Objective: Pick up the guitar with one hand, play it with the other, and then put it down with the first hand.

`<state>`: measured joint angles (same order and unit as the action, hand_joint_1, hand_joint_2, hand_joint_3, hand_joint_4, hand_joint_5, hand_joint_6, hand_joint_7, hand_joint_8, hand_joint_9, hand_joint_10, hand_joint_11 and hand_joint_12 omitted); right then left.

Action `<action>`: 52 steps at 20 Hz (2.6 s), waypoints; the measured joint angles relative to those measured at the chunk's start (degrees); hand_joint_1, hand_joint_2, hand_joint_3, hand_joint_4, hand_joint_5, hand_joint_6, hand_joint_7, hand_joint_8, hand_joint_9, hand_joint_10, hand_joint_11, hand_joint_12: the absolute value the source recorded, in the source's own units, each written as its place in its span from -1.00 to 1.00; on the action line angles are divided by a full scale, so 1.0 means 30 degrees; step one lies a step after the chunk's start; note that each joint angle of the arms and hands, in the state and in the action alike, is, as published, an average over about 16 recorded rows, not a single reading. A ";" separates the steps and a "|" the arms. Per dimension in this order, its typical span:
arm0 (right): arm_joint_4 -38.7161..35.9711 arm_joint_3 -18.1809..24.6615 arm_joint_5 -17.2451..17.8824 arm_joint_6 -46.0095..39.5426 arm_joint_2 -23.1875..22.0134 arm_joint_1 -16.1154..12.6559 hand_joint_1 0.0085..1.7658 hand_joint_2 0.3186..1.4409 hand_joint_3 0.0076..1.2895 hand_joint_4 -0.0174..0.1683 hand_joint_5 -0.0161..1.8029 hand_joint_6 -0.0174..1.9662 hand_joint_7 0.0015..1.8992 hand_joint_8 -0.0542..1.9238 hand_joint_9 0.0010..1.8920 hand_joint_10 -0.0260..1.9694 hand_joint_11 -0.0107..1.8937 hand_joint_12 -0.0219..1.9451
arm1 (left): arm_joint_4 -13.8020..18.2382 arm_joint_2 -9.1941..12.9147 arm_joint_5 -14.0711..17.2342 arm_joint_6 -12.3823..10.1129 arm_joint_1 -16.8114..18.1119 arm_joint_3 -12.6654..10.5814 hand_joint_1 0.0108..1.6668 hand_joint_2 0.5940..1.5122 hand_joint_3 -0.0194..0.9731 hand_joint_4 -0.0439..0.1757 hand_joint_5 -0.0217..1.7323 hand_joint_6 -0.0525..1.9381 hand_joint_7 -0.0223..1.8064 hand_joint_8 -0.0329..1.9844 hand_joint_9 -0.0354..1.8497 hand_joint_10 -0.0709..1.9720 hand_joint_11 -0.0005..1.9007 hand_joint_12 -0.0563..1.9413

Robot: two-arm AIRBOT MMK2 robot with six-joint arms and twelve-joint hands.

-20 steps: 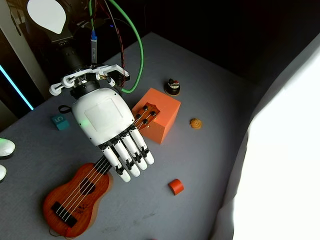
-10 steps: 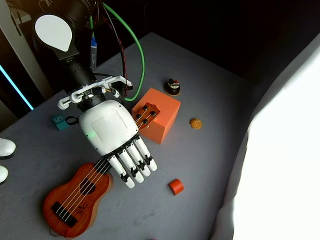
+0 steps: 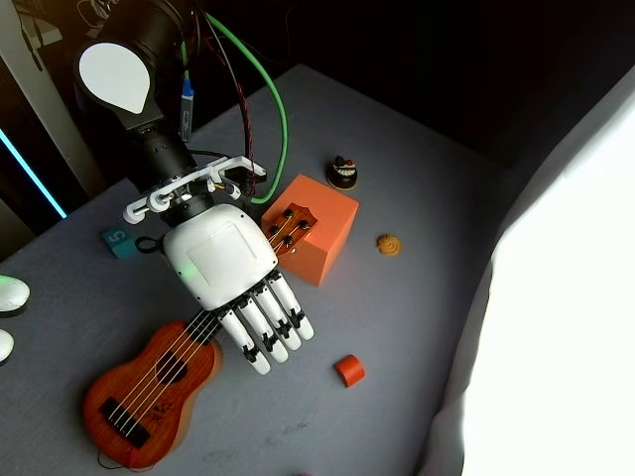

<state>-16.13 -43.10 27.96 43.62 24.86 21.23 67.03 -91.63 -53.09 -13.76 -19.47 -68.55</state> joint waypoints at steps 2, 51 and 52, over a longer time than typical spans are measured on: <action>0.0000 0.0002 0.0000 0.0000 0.0000 0.0000 -0.86 0.75 -0.98 -0.74 -0.96 -0.97 -0.95 -0.93 -0.98 -0.97 -0.97 -0.98 | 0.0013 0.0000 0.0073 -0.0005 -0.0034 -0.0051 0.23 0.05 -0.94 -0.59 -0.96 -0.96 -0.95 -0.98 -0.94 -0.92 -0.98 -0.96; -1.1142 -0.1919 0.0478 -1.3886 -0.0428 -0.0138 -0.87 0.78 -0.98 -0.83 -0.95 -0.97 -0.96 -0.93 -0.98 -0.97 -0.97 -0.98 | -0.4084 0.3658 0.2422 0.2635 0.2732 0.3325 0.77 0.07 -1.00 -0.62 0.39 0.96 0.46 1.00 0.55 0.94 0.52 0.98; -1.1849 -0.1981 0.0674 -1.4450 -0.0452 -0.0149 -0.87 0.78 -0.98 -0.84 -0.95 -0.97 -0.96 -0.93 -0.98 -0.97 -0.97 -0.98 | -0.4239 0.3887 0.2564 0.2720 0.2847 0.3509 0.77 0.07 -1.00 -0.62 0.39 0.96 0.46 1.00 0.55 0.94 0.51 0.98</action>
<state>-51.68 -49.04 29.98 0.27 23.51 20.79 54.32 -79.97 -45.40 -5.60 -10.93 -58.03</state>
